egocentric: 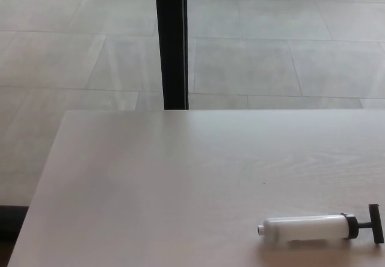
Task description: The robot uses its left hand to lift the air pump kept on the middle of the desk and use the right hand to pull out the handle
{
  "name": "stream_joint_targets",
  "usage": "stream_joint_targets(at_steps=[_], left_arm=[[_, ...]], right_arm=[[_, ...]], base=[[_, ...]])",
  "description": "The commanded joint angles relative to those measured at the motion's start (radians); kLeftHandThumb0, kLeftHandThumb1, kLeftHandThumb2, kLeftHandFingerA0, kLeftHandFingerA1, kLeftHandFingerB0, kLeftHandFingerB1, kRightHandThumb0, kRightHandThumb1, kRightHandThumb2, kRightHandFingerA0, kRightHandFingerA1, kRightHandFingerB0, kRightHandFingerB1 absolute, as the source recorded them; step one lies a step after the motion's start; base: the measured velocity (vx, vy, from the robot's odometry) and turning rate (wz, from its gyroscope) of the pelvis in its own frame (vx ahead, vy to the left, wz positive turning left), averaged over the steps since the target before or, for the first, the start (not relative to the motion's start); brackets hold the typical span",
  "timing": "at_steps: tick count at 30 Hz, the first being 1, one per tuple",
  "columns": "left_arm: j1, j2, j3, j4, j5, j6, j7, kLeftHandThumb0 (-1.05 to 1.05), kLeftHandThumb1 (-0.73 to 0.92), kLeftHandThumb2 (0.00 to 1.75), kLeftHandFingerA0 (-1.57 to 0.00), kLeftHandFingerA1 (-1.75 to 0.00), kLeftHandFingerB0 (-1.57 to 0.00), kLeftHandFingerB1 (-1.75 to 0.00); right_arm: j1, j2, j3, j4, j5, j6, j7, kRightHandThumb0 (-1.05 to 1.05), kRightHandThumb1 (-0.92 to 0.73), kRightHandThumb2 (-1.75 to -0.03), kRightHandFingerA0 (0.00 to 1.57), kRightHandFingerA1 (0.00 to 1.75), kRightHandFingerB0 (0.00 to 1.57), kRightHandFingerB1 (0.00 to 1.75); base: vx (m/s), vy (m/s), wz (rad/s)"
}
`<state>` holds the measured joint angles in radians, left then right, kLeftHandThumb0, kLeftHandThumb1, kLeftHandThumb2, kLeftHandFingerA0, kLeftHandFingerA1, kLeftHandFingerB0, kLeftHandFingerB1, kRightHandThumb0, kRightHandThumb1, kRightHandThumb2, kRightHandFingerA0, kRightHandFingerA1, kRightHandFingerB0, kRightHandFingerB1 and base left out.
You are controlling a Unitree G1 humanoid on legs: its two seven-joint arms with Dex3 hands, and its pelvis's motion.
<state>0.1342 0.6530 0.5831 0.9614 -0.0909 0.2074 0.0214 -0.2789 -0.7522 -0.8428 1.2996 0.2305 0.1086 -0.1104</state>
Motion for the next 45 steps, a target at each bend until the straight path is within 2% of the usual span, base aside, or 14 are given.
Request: stream_joint_targets(at_steps=[1,10,11,12,13,14,19,20,22,23,24,31,37,45], left_arm=[[-0.096,0.057,0.062,-0.012,-0.065,0.104,0.074,-0.62,0.47,0.86,-0.48,-0.68,-0.28,-0.60],[-0.365,0.040,-0.006,-0.133,-0.022,0.126,0.163,-0.59,0.58,0.57,-0.49,-0.64,-0.49,-0.62],[-0.444,0.002,-0.052,-0.207,-0.004,0.121,0.170,-0.57,0.47,0.84,-0.49,-0.72,-0.40,-0.63],[-0.499,-0.009,-0.071,-0.245,-0.012,0.204,0.165,-0.57,0.65,0.59,-0.39,-0.65,-0.45,-0.58],[-0.566,-0.026,-0.144,-0.276,0.035,0.235,0.163,-0.55,0.54,0.87,-0.52,-0.70,-0.38,-0.59],[-0.591,-0.039,-0.187,-0.325,0.048,0.251,0.137,-0.54,0.56,0.88,-0.46,-0.74,-0.34,-0.59],[-0.667,-0.119,-0.397,-0.497,0.109,0.276,0.061,-0.63,0.67,0.61,-0.52,-0.72,-0.45,-0.50],[-0.684,-0.146,-0.426,-0.526,0.099,0.279,0.048,-0.62,0.52,0.89,-0.49,-0.73,-0.42,-0.60],[-0.731,-0.234,-0.537,-0.588,0.141,0.292,0.067,-0.61,0.59,0.61,-0.53,-0.56,-0.38,-0.43],[-0.751,-0.264,-0.577,-0.598,0.162,0.301,0.081,-0.63,0.59,0.60,-0.53,-0.58,-0.42,-0.46],[-0.761,-0.288,-0.610,-0.610,0.172,0.292,0.080,-0.69,0.49,0.88,-0.63,-0.85,-0.41,-0.57],[-0.735,-0.418,-0.782,-0.758,0.197,0.313,0.069,-0.70,0.65,0.57,-0.45,-0.68,-0.42,-0.52],[-0.743,-0.522,-0.924,-0.765,0.257,0.333,0.094,-0.69,0.50,0.90,-0.49,-0.73,-0.41,-0.61],[-0.826,-0.544,-1.156,-0.691,0.401,0.378,0.042,-0.69,0.65,0.60,-0.45,-0.83,-0.41,-0.52]], right_arm=[[-0.038,-0.074,-0.085,0.016,0.124,0.084,-0.104,-0.59,-0.79,-0.63,0.59,0.90,0.36,0.53],[-0.202,-0.082,-0.066,-0.032,0.142,-0.033,-0.048,-0.67,-0.75,-0.62,0.67,1.05,0.20,0.39],[-0.257,-0.079,-0.018,-0.053,0.114,-0.068,0.001,-0.72,-0.61,-0.95,0.47,0.82,0.18,0.49],[-0.280,-0.078,0.015,-0.063,0.097,-0.072,0.025,-0.69,-0.78,-0.64,0.35,0.72,0.21,0.34],[-0.317,-0.063,0.043,-0.085,0.094,-0.082,0.064,-0.74,-0.78,-0.64,0.21,0.74,0.14,0.34],[-0.336,-0.050,0.064,-0.103,0.092,-0.093,0.096,-0.76,-0.63,-1.00,0.21,0.70,0.05,0.44],[-0.371,0.023,0.159,-0.204,0.084,-0.124,0.161,-0.96,-0.77,-0.65,0.34,1.21,0.09,0.80],[-0.366,0.042,0.190,-0.240,0.076,-0.136,0.188,-1.00,-0.62,-1.03,0.40,0.99,0.08,0.72],[-0.337,0.105,0.240,-0.385,0.077,-0.090,0.167,-0.95,-0.77,-0.63,0.35,0.95,0.13,0.74],[-0.325,0.130,0.261,-0.451,0.079,-0.059,0.149,-0.94,-0.54,-1.02,0.49,0.90,0.20,0.73],[-0.317,0.163,0.272,-0.530,0.093,-0.016,0.118,-0.95,-0.72,-0.61,0.50,0.94,0.19,0.80],[-0.245,0.282,0.301,-0.793,0.141,0.118,0.049,-0.67,-0.61,-0.92,0.36,0.58,0.14,0.45],[-0.236,0.317,0.286,-0.814,0.148,0.142,0.036,-0.62,-0.62,-0.88,0.37,0.56,0.17,0.44],[-0.252,0.322,0.258,-0.787,0.145,0.150,0.019,-0.55,-0.73,-0.61,0.48,0.51,0.29,0.36]], base=[[0.00,0.000,0.00],[0.00,0.000,0.00],[0.00,0.000,0.00],[0.00,0.000,0.00],[0.00,0.000,0.00],[0.00,0.000,0.00],[0.00,0.000,0.00],[0.00,0.000,0.00],[0.00,0.000,0.00],[0.00,0.000,0.00],[0.00,0.000,0.00],[0.00,0.000,0.00],[0.00,0.000,0.00],[0.00,0.000,0.00]])
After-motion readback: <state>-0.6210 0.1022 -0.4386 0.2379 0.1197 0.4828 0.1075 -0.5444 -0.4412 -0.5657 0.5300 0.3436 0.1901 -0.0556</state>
